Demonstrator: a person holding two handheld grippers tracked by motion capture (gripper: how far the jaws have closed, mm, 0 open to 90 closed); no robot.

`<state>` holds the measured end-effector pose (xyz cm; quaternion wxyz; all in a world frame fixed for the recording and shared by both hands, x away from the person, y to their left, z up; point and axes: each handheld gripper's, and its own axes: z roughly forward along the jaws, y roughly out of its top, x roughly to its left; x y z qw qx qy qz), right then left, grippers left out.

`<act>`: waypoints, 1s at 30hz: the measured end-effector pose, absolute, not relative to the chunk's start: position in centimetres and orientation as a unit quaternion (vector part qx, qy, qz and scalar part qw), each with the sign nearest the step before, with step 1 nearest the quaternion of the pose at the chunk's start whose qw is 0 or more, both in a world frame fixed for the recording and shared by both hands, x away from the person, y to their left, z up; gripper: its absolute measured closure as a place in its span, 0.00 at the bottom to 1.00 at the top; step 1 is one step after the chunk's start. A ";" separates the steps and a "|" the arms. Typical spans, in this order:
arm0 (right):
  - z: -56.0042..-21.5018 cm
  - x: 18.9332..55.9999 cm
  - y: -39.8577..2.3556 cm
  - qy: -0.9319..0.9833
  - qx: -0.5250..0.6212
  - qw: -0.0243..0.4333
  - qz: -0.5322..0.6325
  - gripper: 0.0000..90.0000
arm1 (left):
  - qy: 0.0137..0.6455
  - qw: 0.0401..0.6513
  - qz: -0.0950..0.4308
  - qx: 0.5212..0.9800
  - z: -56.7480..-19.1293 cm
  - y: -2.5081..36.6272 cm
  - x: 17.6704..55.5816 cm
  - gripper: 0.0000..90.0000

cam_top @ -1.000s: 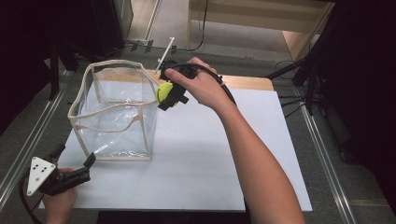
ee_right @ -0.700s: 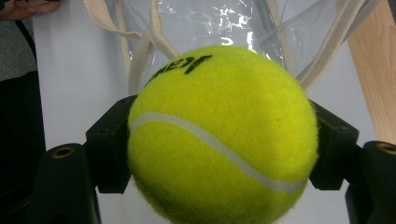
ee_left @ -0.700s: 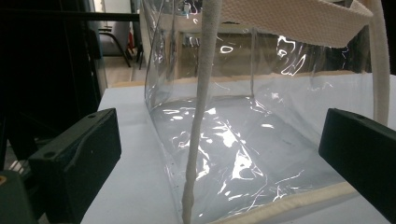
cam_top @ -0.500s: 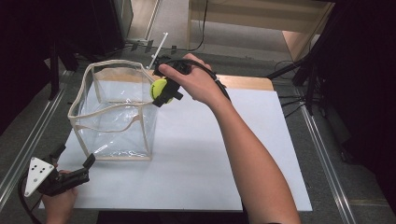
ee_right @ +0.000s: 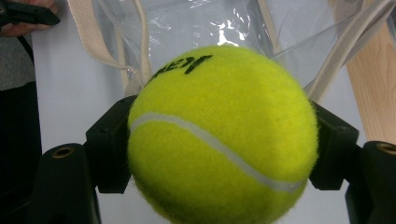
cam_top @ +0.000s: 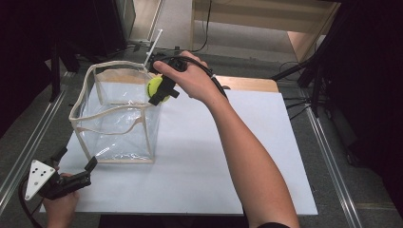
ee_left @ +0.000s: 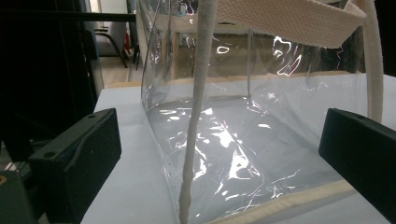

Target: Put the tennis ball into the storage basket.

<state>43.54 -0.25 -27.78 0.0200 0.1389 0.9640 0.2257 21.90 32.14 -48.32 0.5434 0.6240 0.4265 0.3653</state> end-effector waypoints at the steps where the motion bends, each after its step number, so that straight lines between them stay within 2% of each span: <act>1: -27.7 43.6 -0.1 0.964 0.140 0.021 0.226 0.26 | 0.427 0.543 0.365 0.624 -48.3 32.2 21.9 0.00; 30: -28.9 45.2 2.0 0.964 0.149 0.015 0.218 0.26 | 0.425 0.545 0.363 0.625 -48.3 32.1 21.9 0.00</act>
